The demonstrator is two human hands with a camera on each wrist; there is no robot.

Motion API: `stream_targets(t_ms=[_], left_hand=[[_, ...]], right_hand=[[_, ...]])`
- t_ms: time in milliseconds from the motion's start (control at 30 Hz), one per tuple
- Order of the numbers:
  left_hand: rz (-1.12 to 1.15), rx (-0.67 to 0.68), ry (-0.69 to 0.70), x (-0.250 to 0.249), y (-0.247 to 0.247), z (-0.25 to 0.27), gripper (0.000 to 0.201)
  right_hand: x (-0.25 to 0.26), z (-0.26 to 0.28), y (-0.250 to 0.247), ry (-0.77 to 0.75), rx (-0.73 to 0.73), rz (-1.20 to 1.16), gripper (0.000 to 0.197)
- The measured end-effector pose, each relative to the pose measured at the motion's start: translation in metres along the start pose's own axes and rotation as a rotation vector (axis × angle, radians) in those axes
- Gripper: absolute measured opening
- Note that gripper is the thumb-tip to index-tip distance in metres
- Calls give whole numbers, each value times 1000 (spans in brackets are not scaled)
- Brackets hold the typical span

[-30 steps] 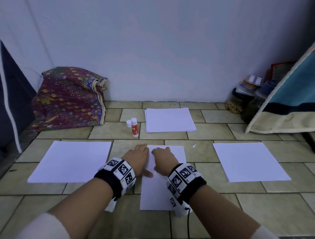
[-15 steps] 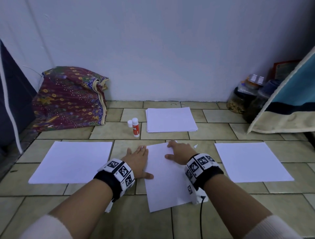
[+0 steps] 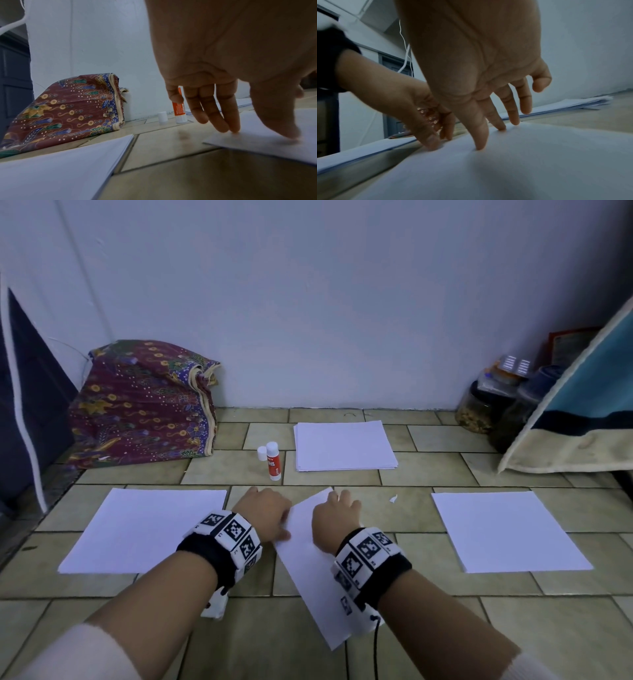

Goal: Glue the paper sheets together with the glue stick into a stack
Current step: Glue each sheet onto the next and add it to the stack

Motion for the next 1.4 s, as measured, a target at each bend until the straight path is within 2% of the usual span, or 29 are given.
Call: stream_targets(t_ms=[67,167,233,367,467,667,800,967,1100,1267,1400], left_hand=[[24,3,3,2,6,-2,58],[83,52,-2,4,21,-3,110],[96,120,-14,3,33,-4,124],[5,190,-32,-8,49,-7,118],[-126,183,-49,-10,45,-6,113],[-151,161,-42,-8,41,-4,118],[-159,167,-27,-9,31,-2,123],[-103,188,-41,-7,32,0,124],[-112,214,-16,-7,32,0,123],[-129,227,-16,-6,34,2,121],[-95,234,-14,-5,34,6,119]], right_hand=[[11,2,4,-17,26,-45,32],[23,2,3,-114,42,-122,35],[28,-2,1,-161,64,-187,45],[36,-9,9,-226,176,-217,89],[35,-9,15,-252,207,-216,103],[27,0,11,-255,227,-290,90],[17,-2,11,-213,228,-349,74],[-32,5,12,-73,164,-519,57],[-78,18,19,23,140,-543,47],[-110,26,19,123,86,-551,43],[-114,26,19,146,67,-533,58]])
Point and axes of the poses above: each hand's wrist, its own z-axis away from the middle knuckle, its own y-axis out of the palm, x = y × z, the point moved 5 cm from there along -z, towards the middle knuckle, and after that the axes turned 8 degrees about -z, right-handed, at the moved point
